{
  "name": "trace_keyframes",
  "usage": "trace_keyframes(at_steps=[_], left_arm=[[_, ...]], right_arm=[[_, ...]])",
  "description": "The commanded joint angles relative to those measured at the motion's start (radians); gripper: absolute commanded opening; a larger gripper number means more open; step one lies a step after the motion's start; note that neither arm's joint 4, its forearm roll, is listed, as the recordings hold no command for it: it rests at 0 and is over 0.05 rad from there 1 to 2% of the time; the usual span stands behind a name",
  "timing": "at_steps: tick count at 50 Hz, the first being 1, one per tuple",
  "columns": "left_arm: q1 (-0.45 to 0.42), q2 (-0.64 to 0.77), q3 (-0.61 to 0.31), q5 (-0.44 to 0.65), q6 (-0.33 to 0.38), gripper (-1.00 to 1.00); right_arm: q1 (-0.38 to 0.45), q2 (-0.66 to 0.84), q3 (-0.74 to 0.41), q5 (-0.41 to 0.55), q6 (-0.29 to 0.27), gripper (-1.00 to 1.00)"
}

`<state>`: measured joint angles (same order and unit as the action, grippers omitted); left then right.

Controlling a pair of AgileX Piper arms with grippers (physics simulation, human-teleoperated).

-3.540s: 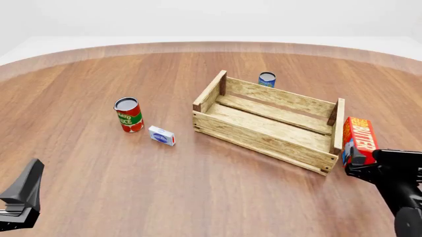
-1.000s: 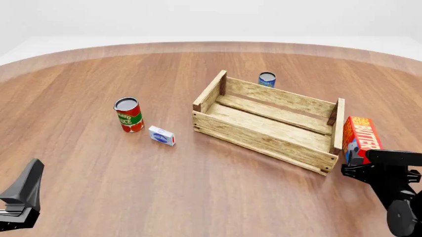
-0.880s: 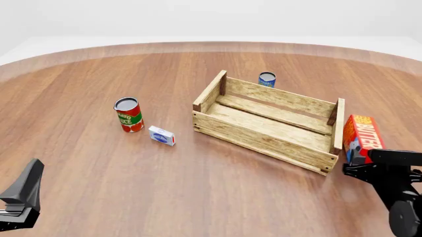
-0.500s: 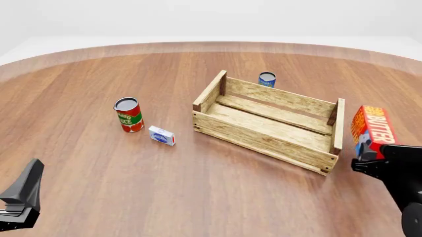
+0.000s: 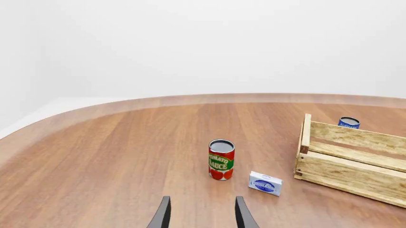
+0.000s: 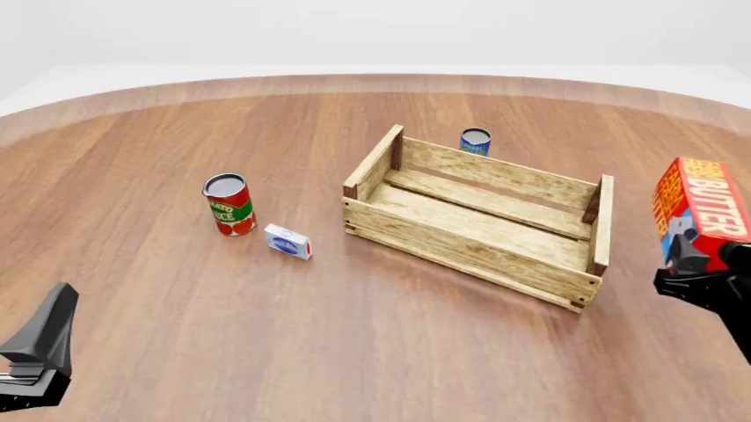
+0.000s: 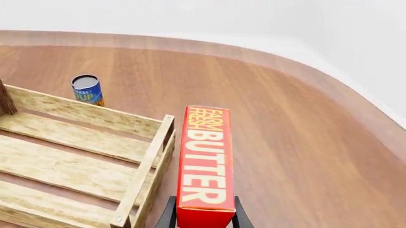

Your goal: Pick up the butter and put it in the tray.

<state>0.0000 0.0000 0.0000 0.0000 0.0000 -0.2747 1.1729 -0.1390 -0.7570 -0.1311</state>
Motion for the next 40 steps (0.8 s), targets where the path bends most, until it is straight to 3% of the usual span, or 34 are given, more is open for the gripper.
trace_keyframes(at_steps=[1, 16, 40], left_arm=[[0.000, 0.000, 0.000, 0.000, 0.000, 1.00], [0.000, 0.000, 0.000, 0.000, 0.000, 1.00], [0.000, 0.000, 0.000, 0.000, 0.000, 1.00]], right_arm=[[0.005, -0.201, -0.029, 0.171, 0.005, -1.00], [0.029, -0.373, -0.074, 0.363, -0.024, -1.00], [0.145, -0.415, -0.168, 0.473, -0.055, -1.00]])
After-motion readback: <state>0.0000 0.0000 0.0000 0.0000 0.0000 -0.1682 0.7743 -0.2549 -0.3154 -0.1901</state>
